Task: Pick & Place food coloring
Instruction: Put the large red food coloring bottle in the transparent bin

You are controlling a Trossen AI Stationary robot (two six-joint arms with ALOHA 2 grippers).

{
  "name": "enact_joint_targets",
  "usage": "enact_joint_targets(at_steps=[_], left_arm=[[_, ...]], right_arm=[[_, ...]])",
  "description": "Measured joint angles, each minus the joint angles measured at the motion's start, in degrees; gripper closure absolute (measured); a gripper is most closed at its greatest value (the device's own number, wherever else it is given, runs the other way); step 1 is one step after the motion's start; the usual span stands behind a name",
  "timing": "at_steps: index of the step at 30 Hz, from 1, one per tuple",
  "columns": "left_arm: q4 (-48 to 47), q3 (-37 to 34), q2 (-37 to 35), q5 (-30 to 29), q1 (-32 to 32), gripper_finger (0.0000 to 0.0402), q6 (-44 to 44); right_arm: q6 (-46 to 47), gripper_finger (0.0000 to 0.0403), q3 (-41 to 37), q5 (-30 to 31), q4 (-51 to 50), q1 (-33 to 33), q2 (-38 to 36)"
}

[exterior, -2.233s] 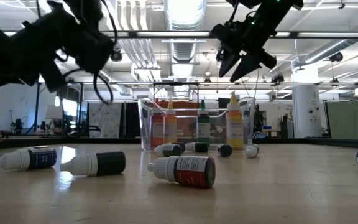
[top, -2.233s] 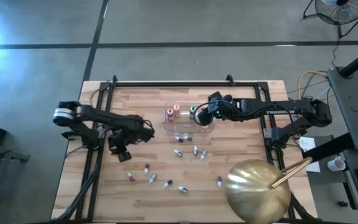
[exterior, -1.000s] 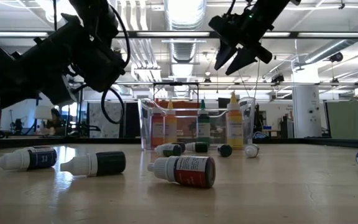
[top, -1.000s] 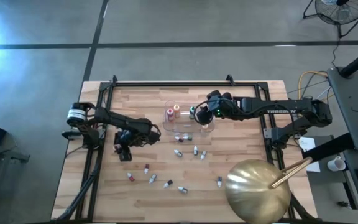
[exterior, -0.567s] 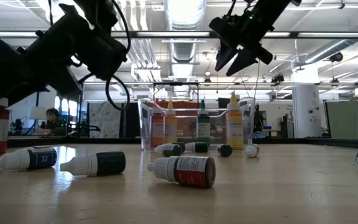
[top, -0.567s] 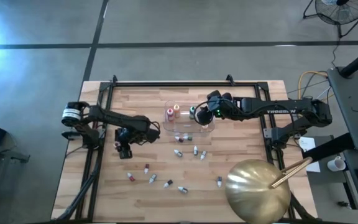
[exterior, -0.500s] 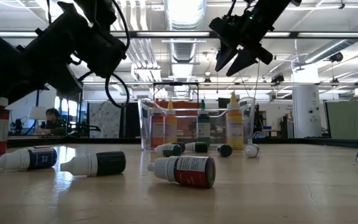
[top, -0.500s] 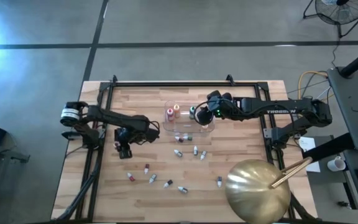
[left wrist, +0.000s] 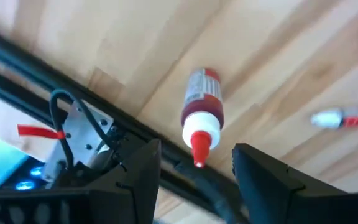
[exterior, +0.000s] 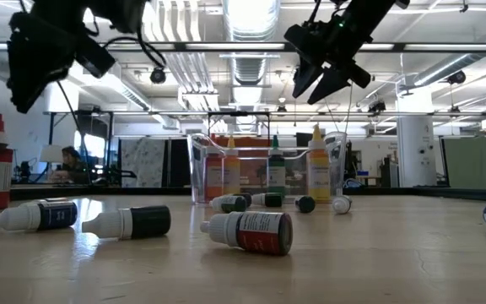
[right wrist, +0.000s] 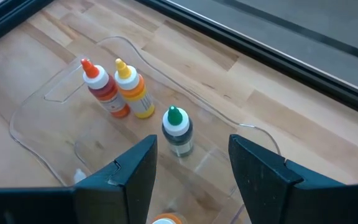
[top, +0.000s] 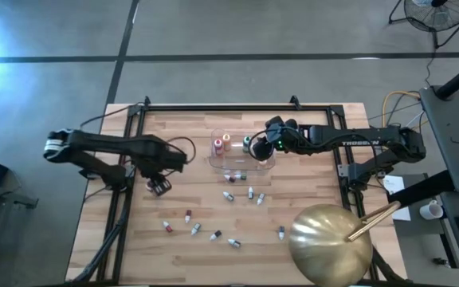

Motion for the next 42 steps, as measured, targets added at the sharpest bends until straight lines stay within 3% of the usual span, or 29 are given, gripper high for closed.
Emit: enact_joint_targets(at_steps=[8, 15, 25, 42], left_arm=[[4.3, -5.6, -12.1, -2.4, -0.4, 0.0229, -18.4], [5.2, -12.0, -18.2, -2.3, -0.3, 0.0229, -30.6], [15.8, -16.4, -20.2, -1.9, -0.3, 0.0229, -33.8], [16.6, -20.3, -20.1, 1.7, -0.9, 0.0229, -34.2]], right_arm=[[0.0, 0.0211, -0.6, 0.0, 0.0, 0.0, 0.0], [0.0, 0.0211, -0.8, 0.0, -0.1, 0.0, 0.0], [0.0, 0.0211, -1.0, -0.1, 0.0, 0.0, 0.0], [0.2, 0.0211, -1.2, -0.1, 0.0, 0.0, 0.0]])
